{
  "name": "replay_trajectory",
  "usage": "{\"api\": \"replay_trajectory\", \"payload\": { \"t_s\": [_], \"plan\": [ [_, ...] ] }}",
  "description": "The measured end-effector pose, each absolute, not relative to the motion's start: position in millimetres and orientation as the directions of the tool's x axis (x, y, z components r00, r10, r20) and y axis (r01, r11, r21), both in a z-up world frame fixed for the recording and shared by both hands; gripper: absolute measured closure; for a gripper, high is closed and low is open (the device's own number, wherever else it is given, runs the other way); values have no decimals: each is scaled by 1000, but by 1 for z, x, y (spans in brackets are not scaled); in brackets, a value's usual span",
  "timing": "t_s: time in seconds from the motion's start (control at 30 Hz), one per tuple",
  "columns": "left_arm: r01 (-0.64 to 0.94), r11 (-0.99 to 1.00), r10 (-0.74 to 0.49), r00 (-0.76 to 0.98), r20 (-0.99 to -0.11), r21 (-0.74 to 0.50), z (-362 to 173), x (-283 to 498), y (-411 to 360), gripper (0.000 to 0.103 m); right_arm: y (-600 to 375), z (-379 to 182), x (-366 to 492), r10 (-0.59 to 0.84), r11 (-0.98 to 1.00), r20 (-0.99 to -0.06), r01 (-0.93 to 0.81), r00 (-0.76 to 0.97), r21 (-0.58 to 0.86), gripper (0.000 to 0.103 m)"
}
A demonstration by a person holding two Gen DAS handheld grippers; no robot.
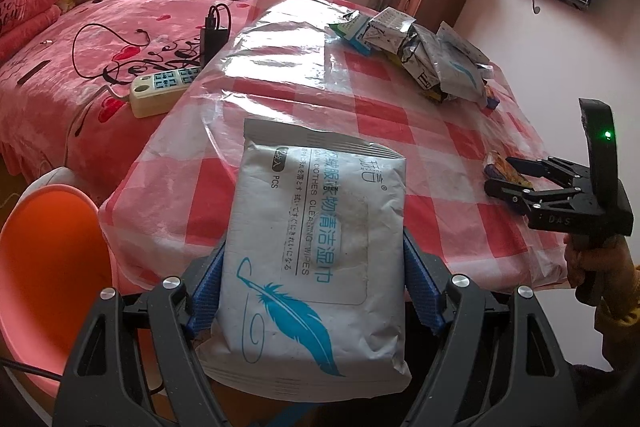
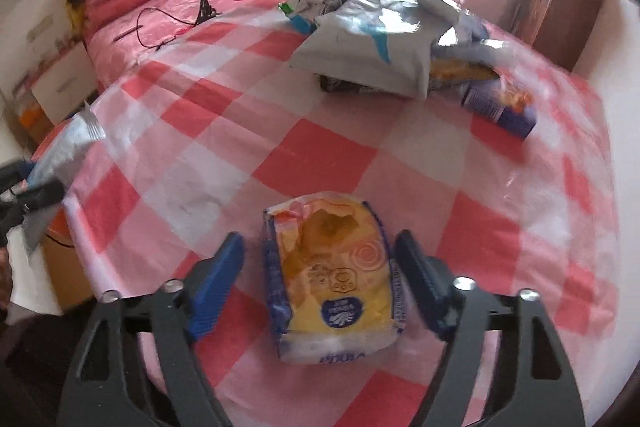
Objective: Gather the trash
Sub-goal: 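Carry both items to the orange bucket and release them inside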
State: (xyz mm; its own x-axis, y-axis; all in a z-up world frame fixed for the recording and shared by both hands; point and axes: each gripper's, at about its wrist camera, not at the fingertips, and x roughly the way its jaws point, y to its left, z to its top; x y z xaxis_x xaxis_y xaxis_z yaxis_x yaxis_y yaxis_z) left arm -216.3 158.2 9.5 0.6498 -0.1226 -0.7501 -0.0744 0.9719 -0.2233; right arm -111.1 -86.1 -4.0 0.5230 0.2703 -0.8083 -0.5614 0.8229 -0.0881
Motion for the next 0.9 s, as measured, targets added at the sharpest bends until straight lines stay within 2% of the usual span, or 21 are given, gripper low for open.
{"api": "replay_trajectory", "payload": {
  "t_s": [0.07,0.23,0.63,0.9],
  "plan": [
    [-74,972,-123,648,-751,-222,10,-215,157,25,-89,-2,-112,272,825,-801,-558,533,-90,52],
    [-68,972,-125,655,-745,-223,12,-215,153,25,-103,4,-109,321,852,-793,-523,518,4,67],
    [-70,970,-126,671,-731,-232,16,-218,153,25,-92,22,-122,327,859,-757,-512,566,-12,71],
    [-120,962,-92,704,-704,-246,25,-226,169,25,-55,44,-127,421,817,-735,-574,531,52,71]
  ]
}}
